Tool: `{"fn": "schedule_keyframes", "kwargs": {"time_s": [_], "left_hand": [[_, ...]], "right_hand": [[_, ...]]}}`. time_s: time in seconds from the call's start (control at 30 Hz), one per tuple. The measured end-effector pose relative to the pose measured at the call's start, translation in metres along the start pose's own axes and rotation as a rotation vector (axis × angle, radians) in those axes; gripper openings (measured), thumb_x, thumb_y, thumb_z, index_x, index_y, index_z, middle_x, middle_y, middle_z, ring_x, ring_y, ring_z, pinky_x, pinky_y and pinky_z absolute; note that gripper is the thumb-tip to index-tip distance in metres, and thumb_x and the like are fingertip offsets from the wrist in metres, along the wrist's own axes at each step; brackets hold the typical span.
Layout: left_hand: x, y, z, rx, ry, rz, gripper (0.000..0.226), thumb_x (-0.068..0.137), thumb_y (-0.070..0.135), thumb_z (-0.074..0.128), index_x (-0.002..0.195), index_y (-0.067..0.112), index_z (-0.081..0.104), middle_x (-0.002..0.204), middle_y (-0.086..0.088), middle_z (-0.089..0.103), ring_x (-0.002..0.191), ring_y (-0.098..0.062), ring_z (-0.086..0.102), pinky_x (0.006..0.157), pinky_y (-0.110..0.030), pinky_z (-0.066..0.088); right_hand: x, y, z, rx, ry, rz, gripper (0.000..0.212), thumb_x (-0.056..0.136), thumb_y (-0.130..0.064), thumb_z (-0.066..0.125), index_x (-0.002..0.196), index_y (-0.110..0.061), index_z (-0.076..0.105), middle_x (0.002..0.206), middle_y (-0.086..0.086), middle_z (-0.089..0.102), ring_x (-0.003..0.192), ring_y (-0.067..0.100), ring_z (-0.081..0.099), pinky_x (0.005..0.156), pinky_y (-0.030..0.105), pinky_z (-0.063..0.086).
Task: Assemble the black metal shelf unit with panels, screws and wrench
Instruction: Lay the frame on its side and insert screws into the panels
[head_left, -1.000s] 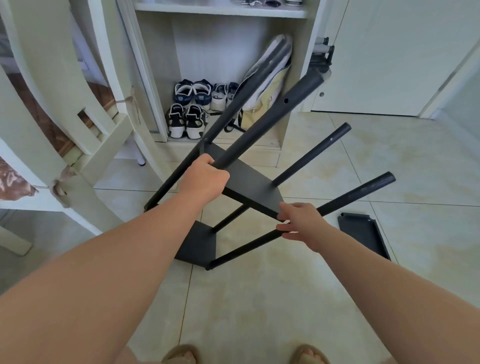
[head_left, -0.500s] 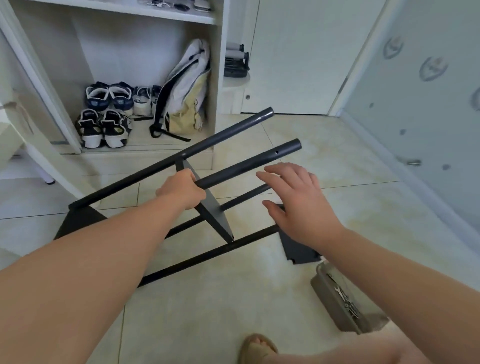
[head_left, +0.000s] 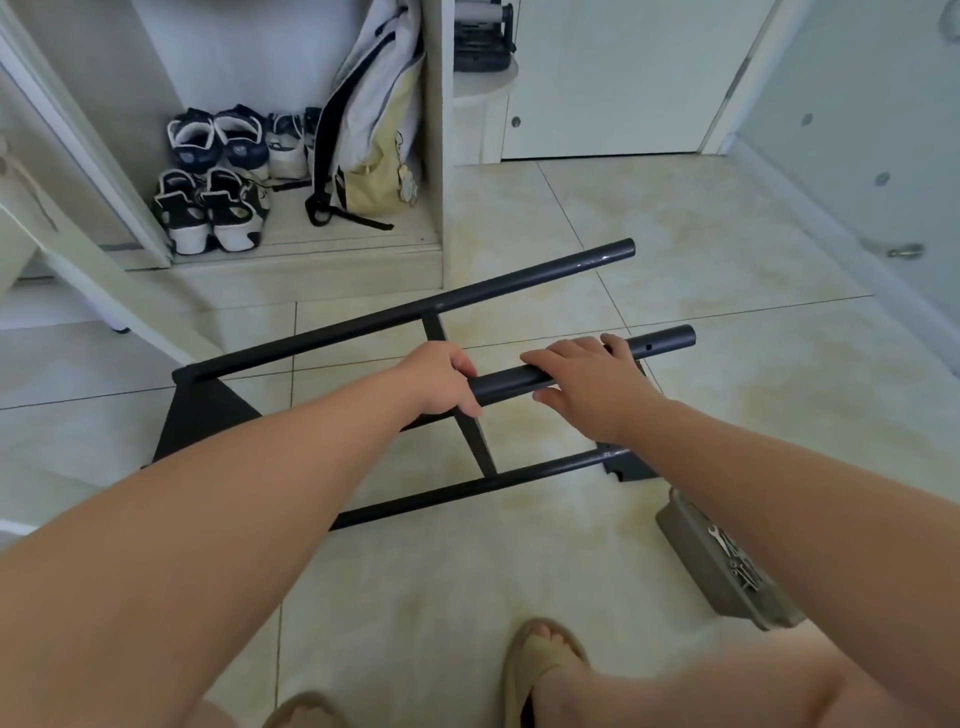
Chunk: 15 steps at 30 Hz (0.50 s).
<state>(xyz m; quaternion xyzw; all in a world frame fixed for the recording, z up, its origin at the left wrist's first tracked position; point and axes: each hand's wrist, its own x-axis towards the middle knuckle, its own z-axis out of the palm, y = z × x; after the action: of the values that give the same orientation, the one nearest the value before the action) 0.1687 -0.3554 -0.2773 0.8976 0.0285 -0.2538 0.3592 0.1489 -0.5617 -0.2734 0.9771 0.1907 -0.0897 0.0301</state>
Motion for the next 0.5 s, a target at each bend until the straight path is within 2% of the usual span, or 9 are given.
{"fn": "schedule_keyframes", "kwargs": {"time_s": [0.13, 0.2, 0.27, 0.33, 0.4, 0.5], "left_hand": [[0.008, -0.005, 0.017, -0.040, -0.049, 0.017, 0.048, 0.080, 0.018, 0.081, 0.123, 0.018, 0.062, 0.114, 0.001, 0.053, 0.102, -0.020, 0.050, 0.086, -0.029, 0.039], [0.013, -0.008, 0.024, -0.062, -0.042, 0.052, 0.034, 0.086, 0.028, 0.075, 0.117, 0.018, 0.064, 0.113, 0.002, 0.057, 0.100, -0.018, 0.054, 0.084, -0.028, 0.042], [0.018, -0.012, 0.032, -0.066, -0.004, 0.082, 0.018, 0.095, 0.030, 0.063, 0.108, 0.019, 0.061, 0.104, 0.002, 0.059, 0.089, -0.014, 0.056, 0.074, -0.025, 0.042], [0.024, -0.017, 0.040, -0.056, 0.038, 0.066, 0.010, 0.099, 0.024, 0.056, 0.105, 0.017, 0.052, 0.091, 0.002, 0.055, 0.075, -0.014, 0.051, 0.060, -0.024, 0.037], [0.029, -0.020, 0.046, -0.058, 0.039, 0.000, 0.026, 0.097, 0.025, 0.060, 0.113, 0.013, 0.044, 0.091, -0.002, 0.051, 0.074, -0.016, 0.047, 0.059, -0.027, 0.035], [0.036, -0.019, 0.051, -0.068, 0.026, -0.082, 0.064, 0.091, 0.028, 0.069, 0.138, 0.005, 0.033, 0.109, -0.005, 0.048, 0.090, -0.020, 0.049, 0.076, -0.032, 0.039]], "right_hand": [[0.006, 0.005, 0.023, 0.038, -0.066, 0.000, 0.041, 0.108, -0.039, 0.038, 0.149, -0.034, 0.038, 0.132, -0.002, 0.055, 0.123, 0.025, 0.049, 0.113, 0.046, 0.026], [0.006, 0.010, 0.034, 0.069, -0.095, -0.008, 0.040, 0.108, -0.037, 0.039, 0.148, -0.035, 0.040, 0.126, 0.000, 0.054, 0.117, 0.025, 0.049, 0.108, 0.044, 0.029], [0.003, 0.016, 0.045, 0.109, -0.119, -0.009, 0.038, 0.108, -0.035, 0.039, 0.146, -0.035, 0.042, 0.119, 0.000, 0.052, 0.111, 0.024, 0.047, 0.106, 0.043, 0.029], [-0.001, 0.022, 0.055, 0.138, -0.140, -0.002, 0.036, 0.108, -0.034, 0.039, 0.144, -0.034, 0.043, 0.112, -0.002, 0.049, 0.105, 0.022, 0.045, 0.104, 0.043, 0.030], [-0.006, 0.026, 0.064, 0.160, -0.161, 0.011, 0.035, 0.108, -0.034, 0.038, 0.143, -0.034, 0.044, 0.107, -0.003, 0.046, 0.101, 0.020, 0.042, 0.104, 0.042, 0.030], [-0.011, 0.030, 0.074, 0.183, -0.191, 0.016, 0.035, 0.108, -0.034, 0.038, 0.143, -0.035, 0.043, 0.106, -0.004, 0.044, 0.099, 0.019, 0.040, 0.104, 0.042, 0.030]]}}
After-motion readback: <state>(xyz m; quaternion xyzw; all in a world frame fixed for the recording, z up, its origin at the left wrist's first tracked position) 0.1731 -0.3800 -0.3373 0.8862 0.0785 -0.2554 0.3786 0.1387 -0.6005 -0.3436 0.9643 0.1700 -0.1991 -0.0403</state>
